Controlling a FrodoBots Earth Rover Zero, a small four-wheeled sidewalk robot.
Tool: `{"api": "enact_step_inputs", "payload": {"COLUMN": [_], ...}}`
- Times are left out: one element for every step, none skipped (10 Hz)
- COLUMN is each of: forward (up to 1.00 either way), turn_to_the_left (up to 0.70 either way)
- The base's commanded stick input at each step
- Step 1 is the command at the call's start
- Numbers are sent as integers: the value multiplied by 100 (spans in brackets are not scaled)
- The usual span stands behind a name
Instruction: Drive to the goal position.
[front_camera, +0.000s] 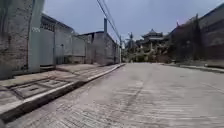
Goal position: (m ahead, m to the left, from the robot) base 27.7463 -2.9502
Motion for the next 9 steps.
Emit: {"api": "enact_step_inputs", "payload": {"forward": [100, 100, 100, 100, 100, 100, 100, 100, 100], "turn_to_the_left": [-40, -40, -40, -37, -23, -4, -2, 0, 0]}}
